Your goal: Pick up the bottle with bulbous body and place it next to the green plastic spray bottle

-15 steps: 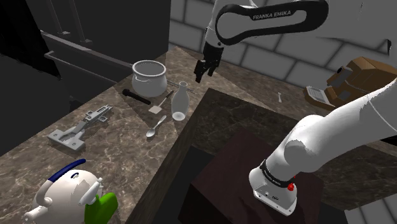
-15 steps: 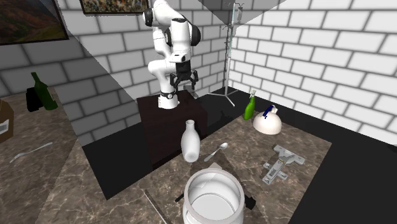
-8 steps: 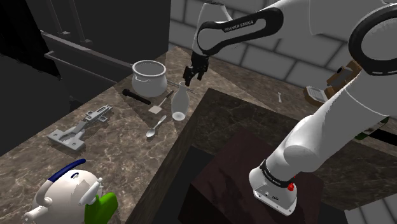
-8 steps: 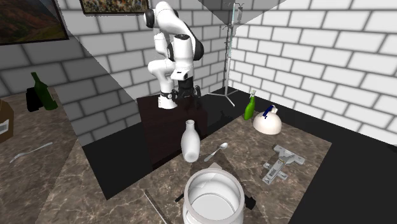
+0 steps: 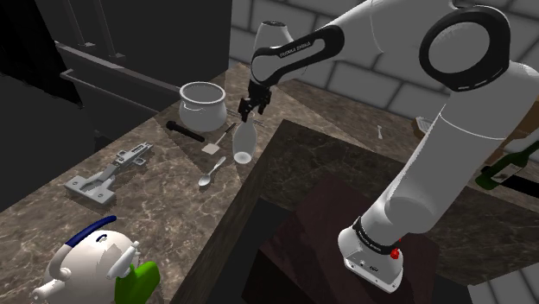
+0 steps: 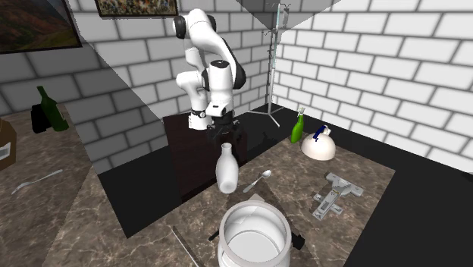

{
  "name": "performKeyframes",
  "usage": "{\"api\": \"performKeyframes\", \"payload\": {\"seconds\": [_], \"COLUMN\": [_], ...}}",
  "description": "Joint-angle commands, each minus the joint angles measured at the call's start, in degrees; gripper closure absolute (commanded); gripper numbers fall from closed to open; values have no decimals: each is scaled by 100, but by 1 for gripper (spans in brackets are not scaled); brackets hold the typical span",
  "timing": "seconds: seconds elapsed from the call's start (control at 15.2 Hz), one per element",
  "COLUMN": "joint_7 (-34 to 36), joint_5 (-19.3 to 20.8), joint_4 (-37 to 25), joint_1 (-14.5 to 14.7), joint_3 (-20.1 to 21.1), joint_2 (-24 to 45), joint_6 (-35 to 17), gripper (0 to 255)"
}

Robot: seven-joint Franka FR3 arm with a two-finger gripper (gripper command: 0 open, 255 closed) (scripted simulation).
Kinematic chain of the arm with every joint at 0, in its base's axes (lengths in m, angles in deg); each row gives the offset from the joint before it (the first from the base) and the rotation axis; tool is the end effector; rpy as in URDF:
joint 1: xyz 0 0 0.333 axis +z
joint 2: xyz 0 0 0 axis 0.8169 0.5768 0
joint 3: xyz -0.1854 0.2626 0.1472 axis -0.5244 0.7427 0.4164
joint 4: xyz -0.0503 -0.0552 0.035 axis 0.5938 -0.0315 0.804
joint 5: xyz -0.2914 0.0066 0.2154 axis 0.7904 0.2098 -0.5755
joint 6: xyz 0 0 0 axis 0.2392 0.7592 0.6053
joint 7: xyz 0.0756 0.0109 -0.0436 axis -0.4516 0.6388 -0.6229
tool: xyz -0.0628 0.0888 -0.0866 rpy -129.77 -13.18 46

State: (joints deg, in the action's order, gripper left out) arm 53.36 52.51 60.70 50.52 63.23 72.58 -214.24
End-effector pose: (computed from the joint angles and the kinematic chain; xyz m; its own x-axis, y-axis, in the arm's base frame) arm 0.5516 -0.0308 0.3887 0.9975 -0.0086 0.0706 -0.0084 -1.0000 -0.0025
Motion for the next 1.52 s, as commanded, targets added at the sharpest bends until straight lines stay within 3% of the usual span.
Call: {"api": "performKeyframes", "payload": {"seconds": [0.0,0.2,0.73,0.79,1.45], "joint_7": [0,2,2,2,2], "joint_5": [1,5,5,5,4], "joint_4": [16,82,82,82,57], "joint_1": [-1,1,1,1,0], "joint_3": [-1,-2,-2,-2,-1], "joint_2": [111,289,288,288,243], "joint_6": [-129,-374,-373,-373,-303], "gripper": [0,0,0,255,255]}}
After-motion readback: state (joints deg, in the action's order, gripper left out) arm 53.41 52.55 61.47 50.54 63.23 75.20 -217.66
